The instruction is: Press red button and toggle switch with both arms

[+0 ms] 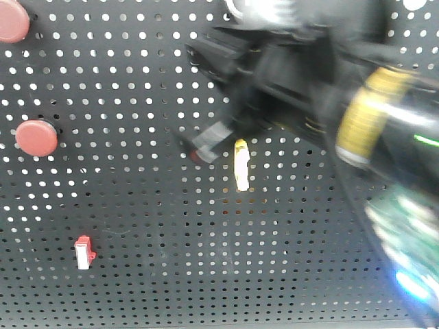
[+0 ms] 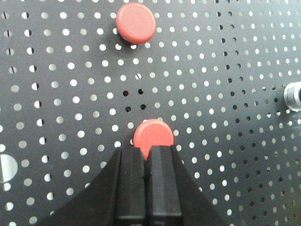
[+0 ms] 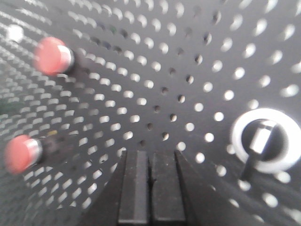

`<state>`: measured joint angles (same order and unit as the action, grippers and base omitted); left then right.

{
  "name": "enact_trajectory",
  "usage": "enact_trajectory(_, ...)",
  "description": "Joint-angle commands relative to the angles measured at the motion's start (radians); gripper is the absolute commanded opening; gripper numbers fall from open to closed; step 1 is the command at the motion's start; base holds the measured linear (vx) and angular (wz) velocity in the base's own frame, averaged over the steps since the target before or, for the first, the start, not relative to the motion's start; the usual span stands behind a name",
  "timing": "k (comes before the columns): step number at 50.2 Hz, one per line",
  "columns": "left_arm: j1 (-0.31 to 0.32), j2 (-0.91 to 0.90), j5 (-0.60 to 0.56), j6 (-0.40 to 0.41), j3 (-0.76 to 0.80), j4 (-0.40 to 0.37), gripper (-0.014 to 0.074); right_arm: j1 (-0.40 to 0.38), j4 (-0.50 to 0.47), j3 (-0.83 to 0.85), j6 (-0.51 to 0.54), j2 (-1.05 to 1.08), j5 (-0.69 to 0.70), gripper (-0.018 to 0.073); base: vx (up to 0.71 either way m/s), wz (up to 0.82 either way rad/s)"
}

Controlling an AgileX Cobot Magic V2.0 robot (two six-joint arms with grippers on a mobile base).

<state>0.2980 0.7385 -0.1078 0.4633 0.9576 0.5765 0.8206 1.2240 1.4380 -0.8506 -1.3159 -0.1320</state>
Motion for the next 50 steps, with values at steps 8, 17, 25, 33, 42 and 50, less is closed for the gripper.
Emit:
enact_trajectory(8, 0.003, 0.003, -0.038, 0.012, 0.023, -0.014, 0.0002, 0.002, 0.047, 0.084, -0.021, 0.012, -0.122, -0.0003, 0.00, 0.00)
enact_trajectory(17, 0.003, 0.003, -0.038, 0.012, 0.023, -0.014, 0.0002, 0.002, 0.051, 0.084, -0.024, 0.010, -0.124, -0.0003, 0.00, 0.00)
enact_trajectory(25, 0.003, 0.003, -0.038, 0.012, 0.023, -0.014, 0.0002, 0.002, 0.079, 0.084, -0.053, -0.008, -0.149, -0.0003, 0.00, 0.00)
enact_trajectory(33, 0.003, 0.003, -0.038, 0.012, 0.023, -0.014, 0.0002, 0.000, 0.094, 0.084, -0.061, -0.011, -0.213, -0.0003, 0.00, 0.00)
enact_trajectory(42, 0.003, 0.003, -0.038, 0.012, 0.023, -0.014, 0.0002, -0.001, 0.148, 0.084, -0.105, -0.006, -0.223, -0.0002, 0.00, 0.00)
enact_trajectory(50, 0.003, 0.003, -0.038, 0.012, 0.023, -0.014, 0.0002, -0.001, 0.168, 0.084, -0.110, 0.015, -0.276, -0.0002, 0.00, 0.00)
